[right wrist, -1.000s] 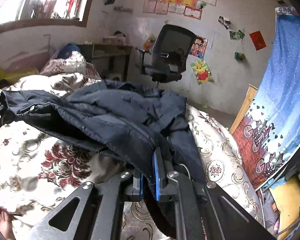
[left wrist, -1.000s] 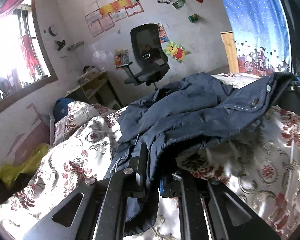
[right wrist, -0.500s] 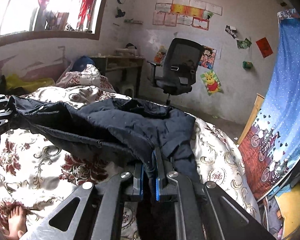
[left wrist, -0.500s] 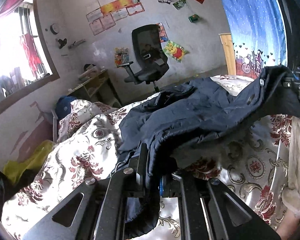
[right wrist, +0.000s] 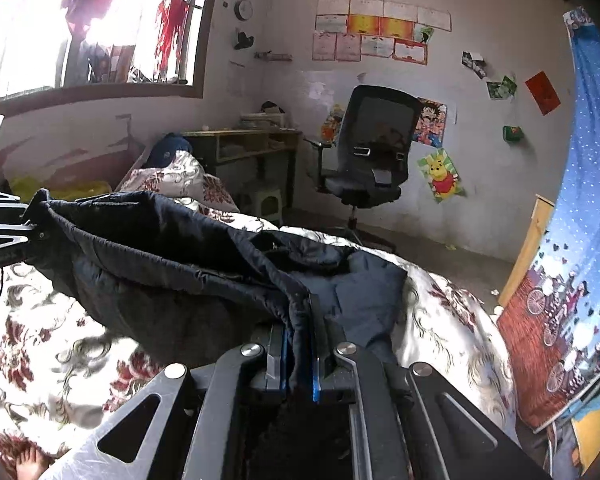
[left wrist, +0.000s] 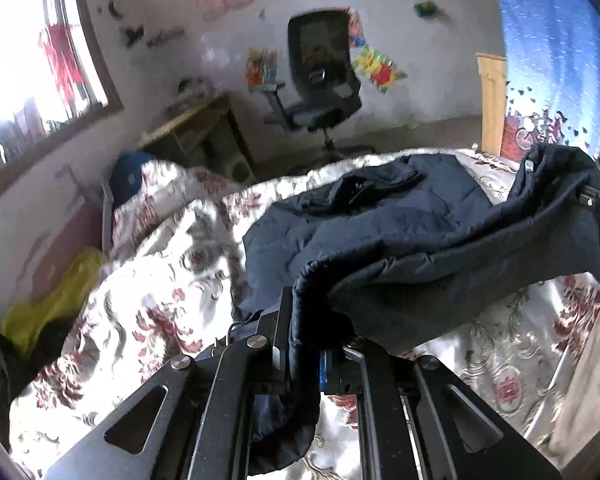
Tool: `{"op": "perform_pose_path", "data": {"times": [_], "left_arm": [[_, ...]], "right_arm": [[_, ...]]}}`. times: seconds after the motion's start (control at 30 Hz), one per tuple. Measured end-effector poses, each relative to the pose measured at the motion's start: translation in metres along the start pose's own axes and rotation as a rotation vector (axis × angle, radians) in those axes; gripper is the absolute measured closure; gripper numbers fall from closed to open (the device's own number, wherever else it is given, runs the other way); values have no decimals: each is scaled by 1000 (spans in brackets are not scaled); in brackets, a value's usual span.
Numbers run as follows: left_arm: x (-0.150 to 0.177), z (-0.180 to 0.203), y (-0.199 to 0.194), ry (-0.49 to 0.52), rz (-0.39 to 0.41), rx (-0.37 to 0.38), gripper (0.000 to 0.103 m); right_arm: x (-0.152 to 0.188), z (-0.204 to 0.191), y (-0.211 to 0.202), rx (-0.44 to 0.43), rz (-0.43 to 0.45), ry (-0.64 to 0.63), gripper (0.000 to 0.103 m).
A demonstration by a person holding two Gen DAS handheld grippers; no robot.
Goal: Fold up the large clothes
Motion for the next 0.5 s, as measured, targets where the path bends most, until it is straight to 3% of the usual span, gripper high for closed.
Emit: {"op": "perform_pose_path", "data": {"times": [0.13,0.27,0.5], "left_arm": [[-18,-8,12,-1,-83,9,96],[-34,-15,27,19,-106,-24,96],[-55,-44,58,-15,33,-57,96]], "right_arm": [[-14,4,18,-24,5,6,95],[-32,7,33,-39,15,6,95],[-61,15,73,-25,24,29,95]]}}
Point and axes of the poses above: each gripper's, at about its wrist camera, not at the fingertips, and y roughly the way its jaws point, z to its right, x to its underside, the point moved 7 cm from there along y, roughly the way its jaws point, and after that the axes turned 14 degrees about y, right-handed, at the moved point
